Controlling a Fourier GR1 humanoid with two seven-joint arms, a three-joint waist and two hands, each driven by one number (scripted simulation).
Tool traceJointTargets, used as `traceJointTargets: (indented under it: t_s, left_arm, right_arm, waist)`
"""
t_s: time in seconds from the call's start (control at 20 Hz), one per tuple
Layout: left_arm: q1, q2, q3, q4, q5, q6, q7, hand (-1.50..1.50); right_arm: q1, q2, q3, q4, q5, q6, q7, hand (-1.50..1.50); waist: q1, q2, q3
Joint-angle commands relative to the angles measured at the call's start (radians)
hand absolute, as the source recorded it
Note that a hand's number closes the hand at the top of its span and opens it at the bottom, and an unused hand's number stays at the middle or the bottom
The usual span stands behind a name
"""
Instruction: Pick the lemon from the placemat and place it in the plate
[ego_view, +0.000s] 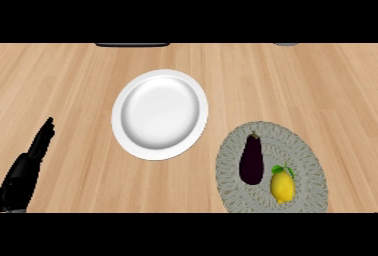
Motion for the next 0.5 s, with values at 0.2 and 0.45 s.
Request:
traceJointTargets:
  t_s: [0.2, 0.45]
  left_arm:
    - [-0.058, 0.0, 0.005, -0.009, -0.012, -0.01, 0.033, 0.0]
    - [-0.042, -0.029, -0.017, 0.0, -0.025, -0.019, -0.003, 0.0]
  right_arm:
    - [0.215, -0.215, 0.007, -0.173, 0.201, 0.021, 0.417, -1.5]
    - [0.147, -0.295, -0.079, -0.225, 0.268, 0.146, 0.722, -1.5]
  waist:
    - [0.025, 0.014, -0.001]
    - [0.053, 0.02, -0.001]
